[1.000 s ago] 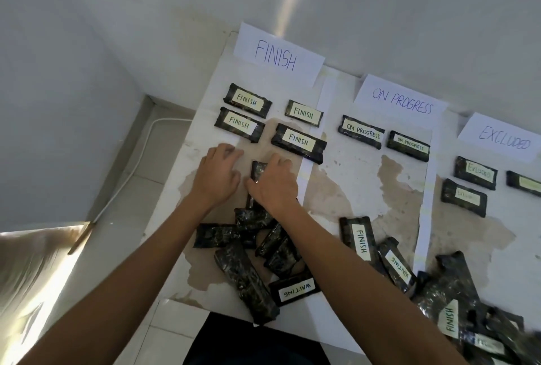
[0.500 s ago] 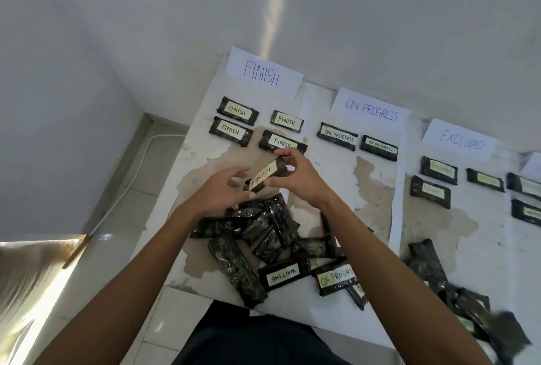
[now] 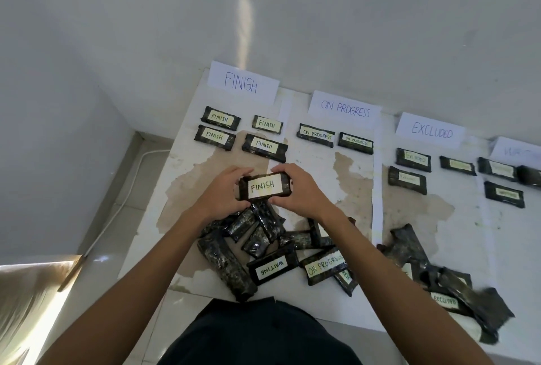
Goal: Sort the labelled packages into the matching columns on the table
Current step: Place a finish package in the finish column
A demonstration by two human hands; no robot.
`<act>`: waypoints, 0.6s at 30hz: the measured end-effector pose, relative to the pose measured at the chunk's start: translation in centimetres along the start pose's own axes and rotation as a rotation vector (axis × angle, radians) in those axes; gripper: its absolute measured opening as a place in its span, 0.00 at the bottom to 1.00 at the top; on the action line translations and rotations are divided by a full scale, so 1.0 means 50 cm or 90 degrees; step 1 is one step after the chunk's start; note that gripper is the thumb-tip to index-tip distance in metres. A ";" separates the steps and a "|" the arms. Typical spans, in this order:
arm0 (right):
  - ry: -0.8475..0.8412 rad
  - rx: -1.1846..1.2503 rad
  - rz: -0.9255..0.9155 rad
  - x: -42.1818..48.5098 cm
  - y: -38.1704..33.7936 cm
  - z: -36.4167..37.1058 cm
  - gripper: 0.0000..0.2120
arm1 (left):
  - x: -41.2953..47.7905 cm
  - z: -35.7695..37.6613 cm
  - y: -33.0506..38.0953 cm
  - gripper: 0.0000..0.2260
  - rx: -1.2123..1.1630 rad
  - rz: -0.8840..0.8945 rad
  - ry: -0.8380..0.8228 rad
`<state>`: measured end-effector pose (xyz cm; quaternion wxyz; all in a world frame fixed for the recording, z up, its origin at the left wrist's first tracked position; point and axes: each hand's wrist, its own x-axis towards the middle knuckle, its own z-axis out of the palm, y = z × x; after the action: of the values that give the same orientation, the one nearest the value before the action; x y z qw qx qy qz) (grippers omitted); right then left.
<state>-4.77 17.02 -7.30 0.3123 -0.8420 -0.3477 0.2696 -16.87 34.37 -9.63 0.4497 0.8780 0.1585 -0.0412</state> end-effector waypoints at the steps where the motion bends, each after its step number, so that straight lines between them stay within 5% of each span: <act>1: 0.004 -0.081 -0.026 0.000 0.003 0.000 0.30 | 0.002 0.001 0.002 0.35 0.009 0.008 0.001; 5: 0.004 -0.288 -0.078 0.016 0.010 0.012 0.29 | 0.016 0.002 -0.007 0.35 0.025 0.029 -0.006; 18: 0.040 -0.353 0.055 0.181 0.070 0.103 0.28 | 0.121 -0.017 -0.128 0.27 0.189 -0.094 0.123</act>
<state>-1.23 23.64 -15.33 0.0686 -0.9173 -0.3621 0.1509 -13.21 40.03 -15.40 0.2934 0.9206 0.2573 -0.0123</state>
